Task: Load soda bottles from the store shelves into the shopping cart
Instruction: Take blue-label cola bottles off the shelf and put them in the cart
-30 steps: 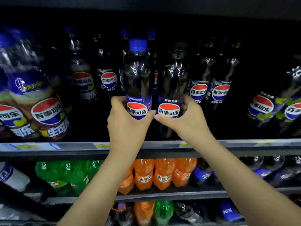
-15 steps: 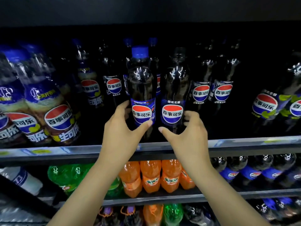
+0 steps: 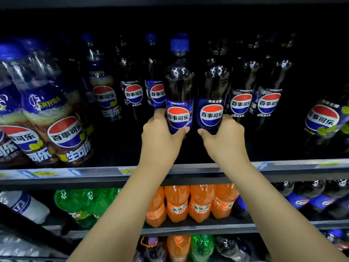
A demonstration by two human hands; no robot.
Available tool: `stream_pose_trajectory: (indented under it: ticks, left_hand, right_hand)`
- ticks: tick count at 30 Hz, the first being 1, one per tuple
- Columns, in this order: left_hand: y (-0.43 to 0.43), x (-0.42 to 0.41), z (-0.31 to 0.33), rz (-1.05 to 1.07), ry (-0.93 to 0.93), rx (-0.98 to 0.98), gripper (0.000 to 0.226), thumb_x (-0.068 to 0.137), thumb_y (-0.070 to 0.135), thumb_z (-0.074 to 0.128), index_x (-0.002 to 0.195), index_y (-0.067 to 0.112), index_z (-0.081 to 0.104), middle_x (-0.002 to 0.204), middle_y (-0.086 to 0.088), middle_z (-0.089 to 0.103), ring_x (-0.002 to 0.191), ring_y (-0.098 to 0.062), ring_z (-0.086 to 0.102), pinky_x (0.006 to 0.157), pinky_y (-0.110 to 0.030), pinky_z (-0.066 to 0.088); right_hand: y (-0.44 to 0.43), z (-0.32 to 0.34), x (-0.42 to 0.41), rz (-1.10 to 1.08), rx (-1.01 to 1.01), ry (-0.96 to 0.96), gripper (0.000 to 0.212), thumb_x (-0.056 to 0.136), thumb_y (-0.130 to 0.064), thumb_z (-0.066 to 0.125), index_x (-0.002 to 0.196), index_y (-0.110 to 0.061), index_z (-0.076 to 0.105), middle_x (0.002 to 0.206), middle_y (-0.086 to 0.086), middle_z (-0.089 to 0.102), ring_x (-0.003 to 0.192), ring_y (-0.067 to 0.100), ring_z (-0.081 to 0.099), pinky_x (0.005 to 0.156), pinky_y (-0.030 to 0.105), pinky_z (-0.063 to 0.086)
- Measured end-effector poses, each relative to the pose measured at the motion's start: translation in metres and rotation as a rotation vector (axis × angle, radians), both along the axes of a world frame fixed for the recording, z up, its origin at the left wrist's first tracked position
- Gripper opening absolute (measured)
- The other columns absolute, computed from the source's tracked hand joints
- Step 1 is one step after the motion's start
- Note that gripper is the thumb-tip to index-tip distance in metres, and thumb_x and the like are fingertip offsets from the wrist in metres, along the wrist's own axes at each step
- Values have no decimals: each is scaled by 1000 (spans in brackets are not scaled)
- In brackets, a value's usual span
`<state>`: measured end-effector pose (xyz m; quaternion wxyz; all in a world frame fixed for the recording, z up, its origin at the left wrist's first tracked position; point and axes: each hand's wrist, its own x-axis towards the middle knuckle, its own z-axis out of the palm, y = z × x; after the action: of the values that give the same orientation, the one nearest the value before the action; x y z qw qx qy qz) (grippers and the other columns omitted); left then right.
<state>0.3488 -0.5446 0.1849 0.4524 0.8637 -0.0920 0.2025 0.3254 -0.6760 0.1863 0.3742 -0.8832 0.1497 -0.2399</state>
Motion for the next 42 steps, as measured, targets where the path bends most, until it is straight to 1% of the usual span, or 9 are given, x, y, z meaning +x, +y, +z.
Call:
stream_pose_trajectory:
  ticks: [6, 11, 25, 28, 32, 35, 37, 39, 42]
  left_hand:
    - [-14, 18, -1, 39, -20, 10, 52, 77, 25, 79, 120, 9, 54, 116, -7, 66, 105, -19, 63, 78, -20, 43]
    - [-20, 27, -3, 53, -23, 19, 53, 78, 25, 78, 122, 8, 53, 118, -9, 64, 107, -21, 62, 79, -21, 43]
    - [-25, 44, -3, 69, 16, 4, 59, 79, 25, 78, 127, 6, 49, 122, -12, 62, 110, -25, 60, 84, -27, 46]
    - [-26, 43, 1, 59, 65, -4, 59, 79, 22, 78, 127, 5, 48, 123, -13, 61, 113, -26, 59, 86, -28, 46]
    - [-22, 39, 14, 10, 180, -52, 53, 79, 17, 78, 123, 2, 52, 121, -14, 64, 112, -27, 60, 87, -29, 48]
    - [-12, 26, 28, 3, 213, -89, 51, 82, 19, 74, 125, 2, 52, 119, -13, 63, 110, -26, 60, 78, -23, 42]
    - [-2, 10, 38, 6, 210, -90, 49, 85, 22, 71, 127, 4, 52, 116, -12, 64, 108, -26, 60, 75, -21, 40]
    - [14, -14, 42, 3, 187, -7, 53, 88, 25, 67, 134, 4, 50, 125, -14, 61, 116, -27, 56, 84, -23, 43]
    - [50, -61, 37, -24, 140, 237, 57, 93, 29, 61, 140, 2, 44, 137, -17, 53, 127, -31, 48, 102, -36, 40]
  right_hand:
    - [-4, 4, 19, -53, 8, 34, 37, 81, -22, 73, 107, -2, 55, 106, 13, 64, 98, 29, 62, 70, 27, 45]
    - [-3, 6, 28, -86, -13, 71, 40, 85, -23, 70, 114, -1, 52, 114, 15, 61, 103, 31, 61, 68, 25, 40]
    - [2, 13, 40, -169, -156, 159, 45, 86, -33, 66, 115, -3, 49, 112, 14, 63, 103, 33, 61, 67, 31, 40]
    - [3, 18, 38, -153, -77, 190, 44, 86, -29, 67, 116, -2, 50, 114, 15, 63, 105, 33, 61, 68, 32, 43]
    - [2, 24, 31, -85, 194, 149, 40, 83, -11, 67, 119, 2, 53, 119, 18, 62, 110, 32, 59, 73, 25, 41]
    - [3, 35, 13, -75, 355, 72, 43, 83, 0, 62, 124, 6, 50, 124, 20, 58, 117, 32, 54, 79, 22, 38]
    - [8, 41, -3, -62, 369, 65, 41, 83, 3, 60, 122, 9, 50, 124, 23, 58, 117, 34, 54, 84, 26, 41]
    - [17, 44, -21, -48, 329, 111, 41, 84, 0, 60, 123, 7, 51, 122, 22, 59, 116, 34, 55, 86, 28, 42]
    - [41, 40, -56, -27, 188, 204, 47, 87, -10, 61, 130, 2, 48, 122, 20, 60, 116, 34, 54, 90, 30, 42]
